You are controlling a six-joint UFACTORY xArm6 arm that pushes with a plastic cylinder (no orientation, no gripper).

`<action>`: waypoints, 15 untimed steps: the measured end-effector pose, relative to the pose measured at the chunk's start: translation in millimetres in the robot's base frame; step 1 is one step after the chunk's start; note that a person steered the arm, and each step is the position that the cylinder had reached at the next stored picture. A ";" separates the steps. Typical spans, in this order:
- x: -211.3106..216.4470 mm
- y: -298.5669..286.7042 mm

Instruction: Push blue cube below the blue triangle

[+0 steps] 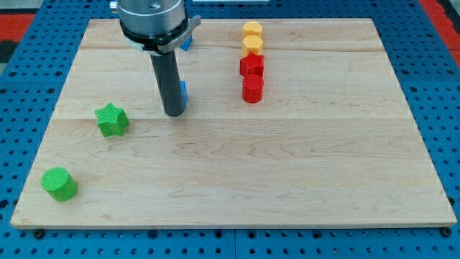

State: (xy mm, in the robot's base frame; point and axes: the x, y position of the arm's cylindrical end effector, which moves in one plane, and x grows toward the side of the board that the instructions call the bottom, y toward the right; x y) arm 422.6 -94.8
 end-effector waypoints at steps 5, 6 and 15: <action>-76.0 -9.3; -81.6 -9.3; -115.1 -64.8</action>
State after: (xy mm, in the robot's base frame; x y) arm 307.4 -159.6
